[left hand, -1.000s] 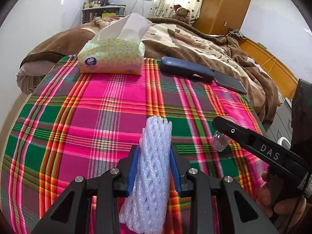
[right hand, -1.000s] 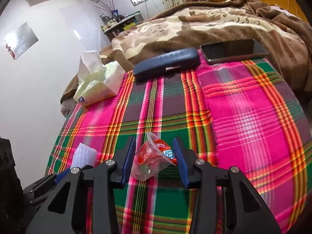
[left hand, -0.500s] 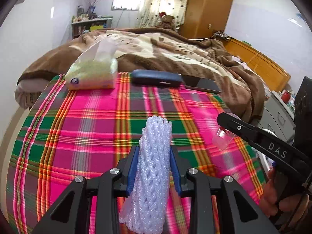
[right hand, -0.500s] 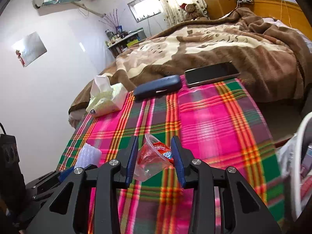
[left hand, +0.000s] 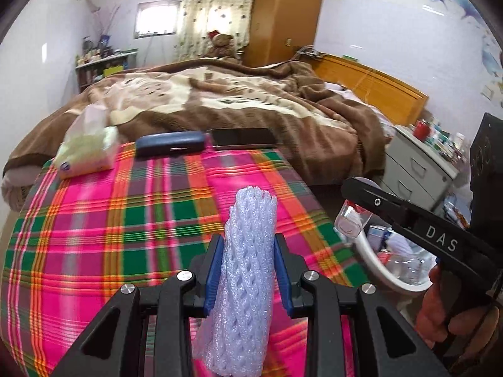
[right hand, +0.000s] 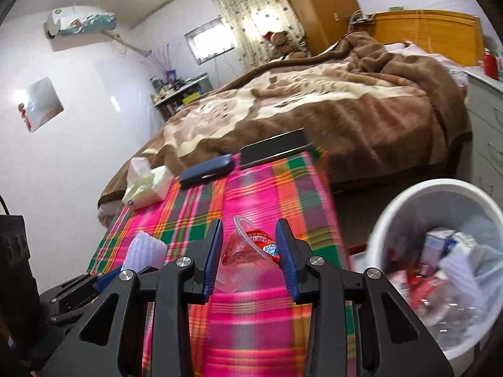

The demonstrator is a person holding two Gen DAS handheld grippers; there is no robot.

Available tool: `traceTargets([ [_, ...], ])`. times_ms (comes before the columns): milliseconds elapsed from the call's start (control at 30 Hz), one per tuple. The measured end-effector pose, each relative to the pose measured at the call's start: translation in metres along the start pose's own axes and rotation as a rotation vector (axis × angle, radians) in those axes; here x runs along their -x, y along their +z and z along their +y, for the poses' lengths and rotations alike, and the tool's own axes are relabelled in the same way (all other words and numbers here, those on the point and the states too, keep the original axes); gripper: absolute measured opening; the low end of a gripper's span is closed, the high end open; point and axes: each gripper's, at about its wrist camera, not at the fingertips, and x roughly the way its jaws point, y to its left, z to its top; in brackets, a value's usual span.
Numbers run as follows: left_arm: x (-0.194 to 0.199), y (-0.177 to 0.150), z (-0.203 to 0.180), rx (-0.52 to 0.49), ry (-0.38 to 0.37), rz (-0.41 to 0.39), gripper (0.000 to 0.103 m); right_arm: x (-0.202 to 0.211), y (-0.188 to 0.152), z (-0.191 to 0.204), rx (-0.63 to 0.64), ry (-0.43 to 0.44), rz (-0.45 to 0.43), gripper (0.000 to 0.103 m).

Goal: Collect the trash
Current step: 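Carry the foam net and the orange-lidded cup over the bin with both tools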

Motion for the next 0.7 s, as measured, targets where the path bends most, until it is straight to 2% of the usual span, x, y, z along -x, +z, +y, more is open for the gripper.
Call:
traceTargets([
  [300,-0.008,0.004,-0.072,-0.083,-0.086,-0.006,0.032,0.033,0.006,-0.058,-0.034,-0.109,-0.041,0.036],
  [533,-0.031,0.004,-0.126,-0.143,-0.152,0.031,0.032,0.043,0.003,-0.105,-0.053,-0.217,-0.008,0.036],
  [700,-0.056,0.0,-0.167,-0.185,-0.199,0.074,0.032,0.038,-0.003,-0.134,-0.068,-0.279,0.055,0.036],
])
